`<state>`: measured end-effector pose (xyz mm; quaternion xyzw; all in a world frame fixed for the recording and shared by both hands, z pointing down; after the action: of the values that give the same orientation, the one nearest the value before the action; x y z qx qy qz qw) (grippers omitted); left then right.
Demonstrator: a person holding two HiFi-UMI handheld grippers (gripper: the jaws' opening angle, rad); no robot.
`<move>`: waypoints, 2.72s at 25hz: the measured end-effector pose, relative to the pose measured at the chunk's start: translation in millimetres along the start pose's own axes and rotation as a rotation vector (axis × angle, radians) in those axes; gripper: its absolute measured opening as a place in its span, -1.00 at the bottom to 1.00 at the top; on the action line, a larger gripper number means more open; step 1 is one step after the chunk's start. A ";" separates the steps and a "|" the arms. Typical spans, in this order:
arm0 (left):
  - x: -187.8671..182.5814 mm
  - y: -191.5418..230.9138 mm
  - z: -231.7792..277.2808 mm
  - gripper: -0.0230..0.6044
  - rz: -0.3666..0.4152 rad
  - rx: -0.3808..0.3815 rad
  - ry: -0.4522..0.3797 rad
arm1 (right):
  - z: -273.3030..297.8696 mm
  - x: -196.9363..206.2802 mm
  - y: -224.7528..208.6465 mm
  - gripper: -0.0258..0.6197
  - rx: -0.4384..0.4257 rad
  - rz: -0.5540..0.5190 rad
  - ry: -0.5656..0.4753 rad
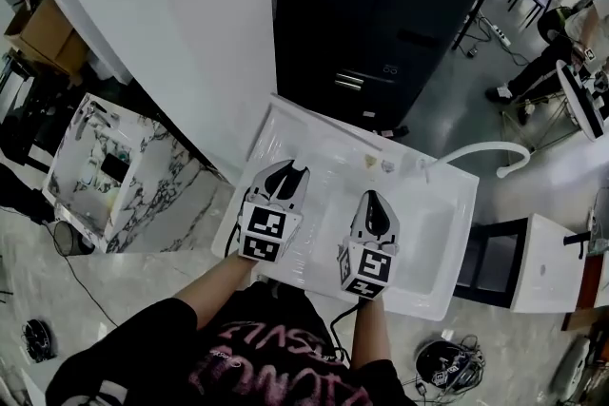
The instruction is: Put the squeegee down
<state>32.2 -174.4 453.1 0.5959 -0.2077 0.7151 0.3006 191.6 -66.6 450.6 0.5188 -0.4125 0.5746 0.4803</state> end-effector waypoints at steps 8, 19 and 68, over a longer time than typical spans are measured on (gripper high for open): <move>17.3 -0.7 8.8 -0.63 -0.016 -0.014 0.052 | 4.2 14.3 -5.6 -0.85 -0.007 0.021 0.036; 28.7 -3.0 20.0 -0.63 -0.009 -0.029 0.085 | 8.8 30.8 -12.5 -0.85 -0.016 0.043 0.071; 109.4 9.3 76.2 -0.63 -0.103 -0.073 0.244 | 42.6 107.9 -33.8 -0.85 -0.004 0.111 0.229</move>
<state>69.4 -211.3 576.0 0.5031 -0.1646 0.7577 0.3816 233.2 -88.0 562.1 0.4251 -0.3841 0.6549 0.4928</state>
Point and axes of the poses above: the fingertips, and each gripper's own axes: z forward along the fingers, y to its left, x out of its underside, the point moved 7 cm from there along -z, backward along the fingers, and after that the axes turned 8 degrees about -y, right-handed, at the moved point
